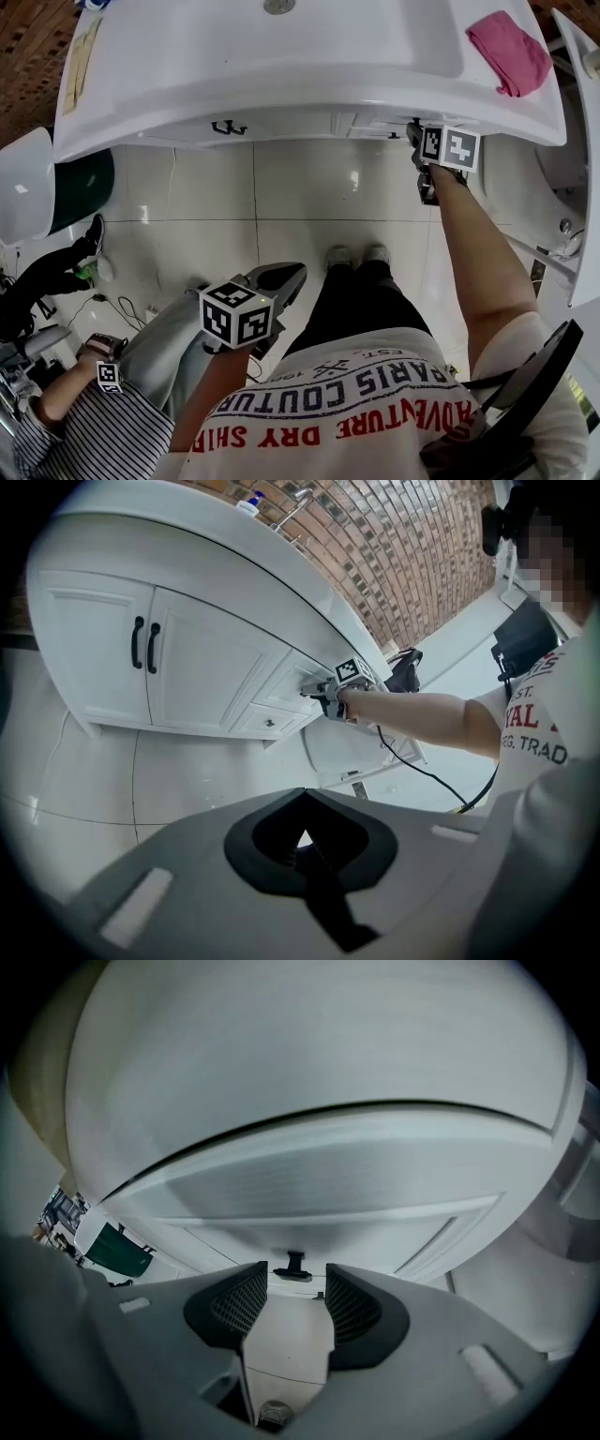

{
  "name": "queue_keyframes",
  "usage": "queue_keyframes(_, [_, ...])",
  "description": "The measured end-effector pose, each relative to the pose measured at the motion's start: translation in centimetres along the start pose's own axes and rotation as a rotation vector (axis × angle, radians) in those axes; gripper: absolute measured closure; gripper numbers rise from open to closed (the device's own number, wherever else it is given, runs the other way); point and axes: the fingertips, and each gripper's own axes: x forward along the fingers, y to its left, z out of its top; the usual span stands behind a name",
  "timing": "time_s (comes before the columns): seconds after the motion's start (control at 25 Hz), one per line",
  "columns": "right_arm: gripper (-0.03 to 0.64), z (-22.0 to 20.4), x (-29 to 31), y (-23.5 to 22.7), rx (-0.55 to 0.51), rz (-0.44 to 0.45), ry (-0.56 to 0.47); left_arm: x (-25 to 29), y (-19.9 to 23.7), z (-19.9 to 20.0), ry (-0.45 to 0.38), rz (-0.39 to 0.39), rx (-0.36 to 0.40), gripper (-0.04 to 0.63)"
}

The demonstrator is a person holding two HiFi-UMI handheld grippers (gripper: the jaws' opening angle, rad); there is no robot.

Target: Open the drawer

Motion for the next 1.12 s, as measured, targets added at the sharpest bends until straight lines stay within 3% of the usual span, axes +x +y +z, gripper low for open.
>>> queue_keyframes(0.32, [0.469,0.1,1.3,0.2,-0.008,-0.009,0.027,0.5,0.6,-0.3,0.004,-0.001,-0.023,0.605])
queue_keyframes(0.84, [0.482,0.1,1.0,0.5,-0.037,-0.033,0.004,-0.3,1.9,-0.1,-0.002,0.013,-0.026,0.605])
queue_keyframes(1.12, [0.482,-2.7,-0.3,0.7,-0.039,-0.026,0.022,-0.3,1.2,-0.4,0.002,-0.003,-0.007,0.604])
